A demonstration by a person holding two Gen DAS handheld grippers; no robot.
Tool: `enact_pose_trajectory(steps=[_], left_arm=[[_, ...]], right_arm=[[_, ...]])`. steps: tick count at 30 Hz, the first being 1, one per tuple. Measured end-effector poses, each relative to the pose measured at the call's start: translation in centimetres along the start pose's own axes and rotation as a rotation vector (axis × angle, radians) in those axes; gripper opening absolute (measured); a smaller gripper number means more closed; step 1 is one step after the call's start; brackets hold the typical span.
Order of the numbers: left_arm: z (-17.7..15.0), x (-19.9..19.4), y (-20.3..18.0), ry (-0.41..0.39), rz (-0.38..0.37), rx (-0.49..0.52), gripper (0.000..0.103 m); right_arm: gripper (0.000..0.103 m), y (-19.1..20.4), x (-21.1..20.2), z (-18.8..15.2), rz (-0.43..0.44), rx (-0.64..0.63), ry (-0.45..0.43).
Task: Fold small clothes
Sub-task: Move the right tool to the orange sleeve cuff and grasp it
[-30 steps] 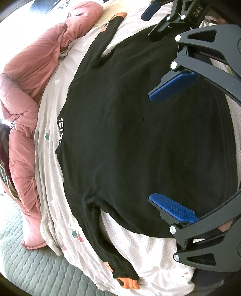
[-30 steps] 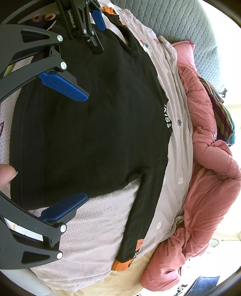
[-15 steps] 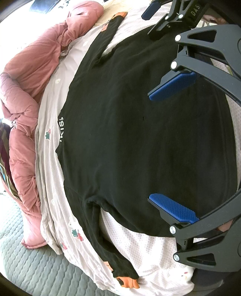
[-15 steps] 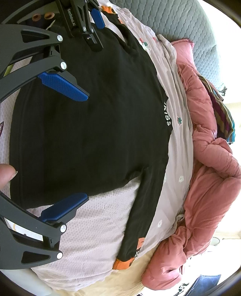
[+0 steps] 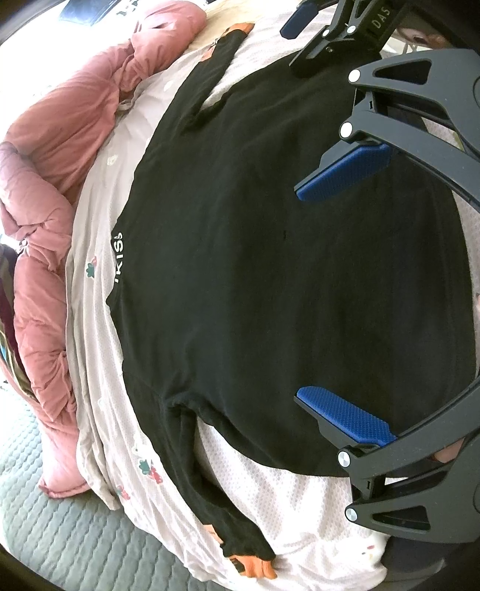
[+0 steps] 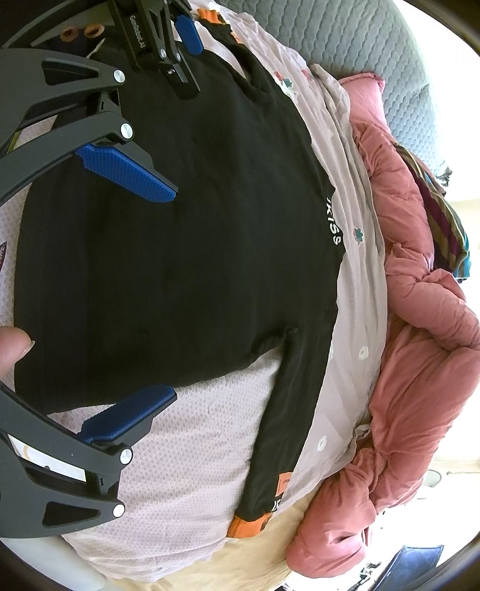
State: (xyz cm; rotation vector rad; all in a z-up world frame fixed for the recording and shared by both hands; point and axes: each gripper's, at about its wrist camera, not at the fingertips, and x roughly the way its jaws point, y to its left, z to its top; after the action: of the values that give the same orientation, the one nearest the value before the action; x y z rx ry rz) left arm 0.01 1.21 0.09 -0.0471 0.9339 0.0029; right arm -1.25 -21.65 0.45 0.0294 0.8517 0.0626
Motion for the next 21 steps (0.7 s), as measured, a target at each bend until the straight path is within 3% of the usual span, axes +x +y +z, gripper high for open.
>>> enact_pose_trajectory(steps=[9, 21], left_arm=[[0.5, 0.5, -0.1, 0.009, -0.015, 0.008, 0.094], [2.6, 1.7, -1.1, 0.027, -0.047, 0.021, 0.094]], right_arm=[[0.099, -2.2, 1.0, 0.8, -0.033, 0.04, 0.007], [0.099, -8.0, 2.5, 2.7, -0.124, 0.158, -0.001]])
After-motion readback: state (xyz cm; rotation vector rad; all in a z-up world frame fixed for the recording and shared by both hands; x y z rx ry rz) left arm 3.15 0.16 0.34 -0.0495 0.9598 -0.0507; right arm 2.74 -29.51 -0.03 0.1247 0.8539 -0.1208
